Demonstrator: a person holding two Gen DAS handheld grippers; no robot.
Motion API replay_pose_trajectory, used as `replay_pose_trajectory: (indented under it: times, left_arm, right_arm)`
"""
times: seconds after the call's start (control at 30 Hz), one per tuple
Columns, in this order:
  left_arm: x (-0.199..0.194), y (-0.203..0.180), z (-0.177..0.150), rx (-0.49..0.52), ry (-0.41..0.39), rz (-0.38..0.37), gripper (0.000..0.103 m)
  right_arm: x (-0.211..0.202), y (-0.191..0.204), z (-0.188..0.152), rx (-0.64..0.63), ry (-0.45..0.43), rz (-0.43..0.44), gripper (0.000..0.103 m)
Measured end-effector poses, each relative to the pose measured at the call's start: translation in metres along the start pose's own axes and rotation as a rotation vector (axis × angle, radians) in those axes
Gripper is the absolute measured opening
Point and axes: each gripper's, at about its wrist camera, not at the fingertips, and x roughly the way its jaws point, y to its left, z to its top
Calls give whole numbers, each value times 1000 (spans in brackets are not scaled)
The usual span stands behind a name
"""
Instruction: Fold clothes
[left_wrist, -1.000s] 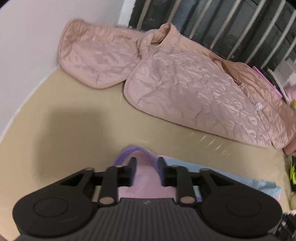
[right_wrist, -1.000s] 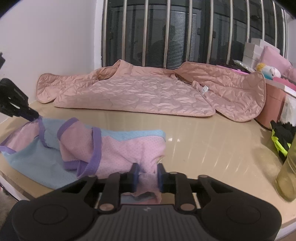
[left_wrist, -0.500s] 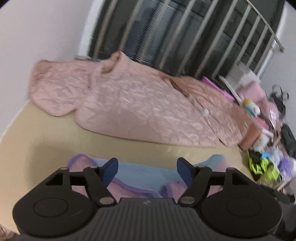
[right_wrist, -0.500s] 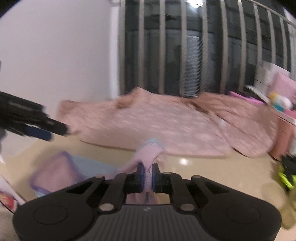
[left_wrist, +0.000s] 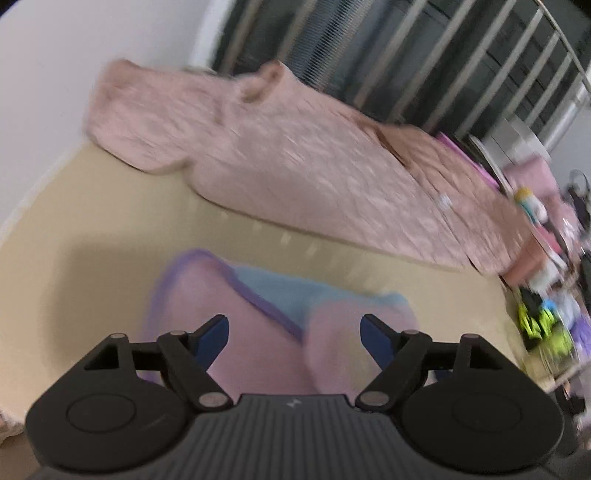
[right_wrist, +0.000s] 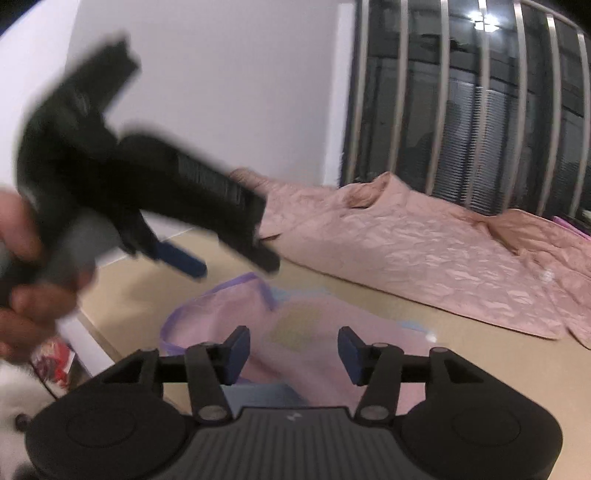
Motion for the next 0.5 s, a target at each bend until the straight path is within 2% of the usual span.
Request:
replay_pose_trajectory:
  times: [0.1, 0.17, 0.2, 0.23, 0.33, 0.43, 0.47, 0.5]
  left_arm:
    - [21, -15, -5, 21, 38, -48, 79]
    - [30, -19, -8, 10, 65, -66, 52]
    - [33, -21, -10, 1, 72, -69, 19]
    - [35, -22, -11, -11, 75, -80, 12]
    - [27, -21, -13, -88, 26, -213, 12]
    - [32, -16, -12, -163, 18, -339, 13]
    - [37, -14, -12, -149, 21, -280, 13]
    - [42, -11, -13, -137, 26, -225, 20]
  right_arm:
    - [-12, -28, -4, 70, 3, -59, 54]
    - [-10, -43, -9, 114, 27, -86, 54]
    - [-7, -49, -11, 128, 40, -97, 54]
    - [-5, -54, -14, 137, 52, -107, 54]
    - [-5, -64, -19, 159, 61, -115, 54]
    - [-4, -71, -22, 182, 66, -118, 54]
    - [-3, -72, -23, 184, 72, -116, 54]
    - [-1, -72, -24, 183, 77, -114, 54]
